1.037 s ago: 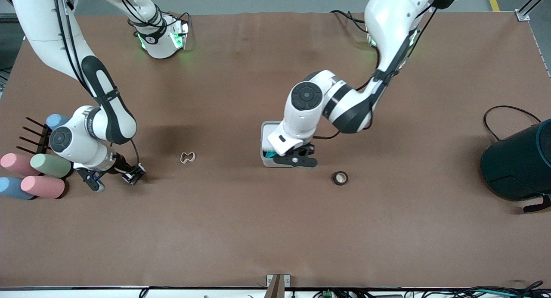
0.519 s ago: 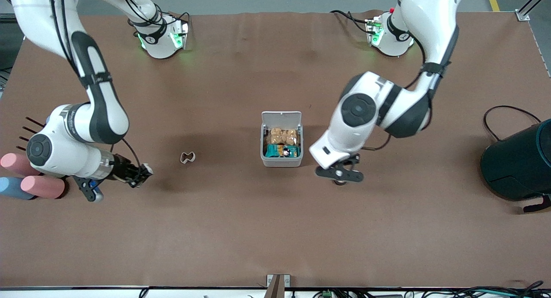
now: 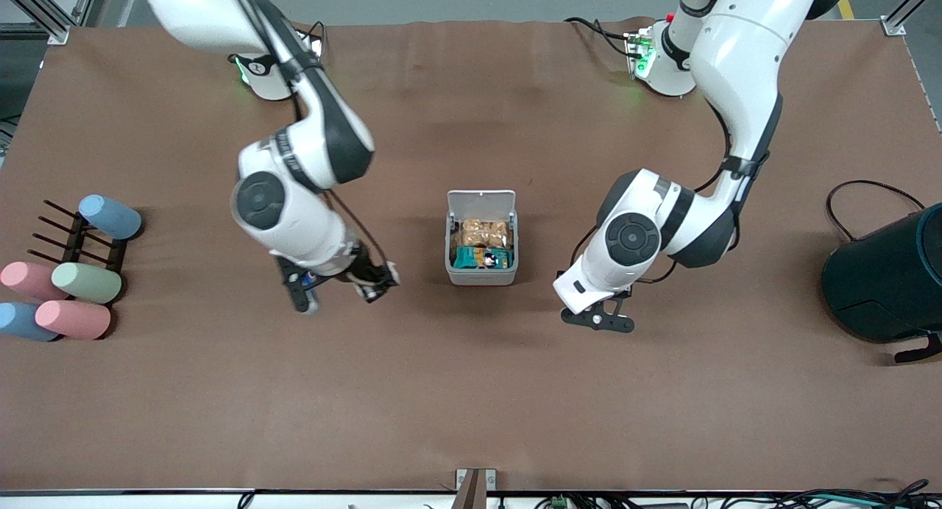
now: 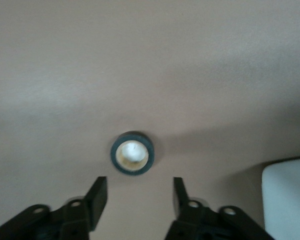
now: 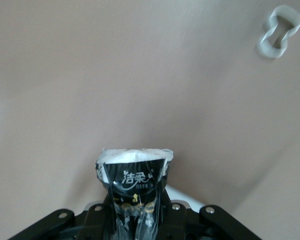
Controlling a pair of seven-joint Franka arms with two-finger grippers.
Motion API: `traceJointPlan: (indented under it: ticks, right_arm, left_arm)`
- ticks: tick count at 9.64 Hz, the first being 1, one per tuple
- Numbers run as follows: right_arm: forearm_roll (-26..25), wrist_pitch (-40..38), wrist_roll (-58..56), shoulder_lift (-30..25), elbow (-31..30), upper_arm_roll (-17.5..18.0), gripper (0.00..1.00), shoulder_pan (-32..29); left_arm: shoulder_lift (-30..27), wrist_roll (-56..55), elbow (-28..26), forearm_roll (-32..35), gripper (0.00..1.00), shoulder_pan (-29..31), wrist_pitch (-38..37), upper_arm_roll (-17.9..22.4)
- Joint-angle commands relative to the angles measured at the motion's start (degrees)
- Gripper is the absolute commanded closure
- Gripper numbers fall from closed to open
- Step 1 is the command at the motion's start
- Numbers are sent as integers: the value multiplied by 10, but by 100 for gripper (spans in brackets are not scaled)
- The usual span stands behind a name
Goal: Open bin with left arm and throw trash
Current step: 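Carry the pack over the bin while the left gripper reaches the tape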
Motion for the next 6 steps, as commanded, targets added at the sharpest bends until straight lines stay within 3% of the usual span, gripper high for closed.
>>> traceJointPlan:
  ticks: [1, 6]
  right_arm:
    - [1, 21, 54, 36, 50, -7, 96, 34]
    - [0, -16, 61, 55, 70, -7, 92, 112]
  left_arm:
    - [-6, 13, -68, 6, 1, 6, 91, 2]
    - [16, 13, -122, 70, 1, 34, 192, 4]
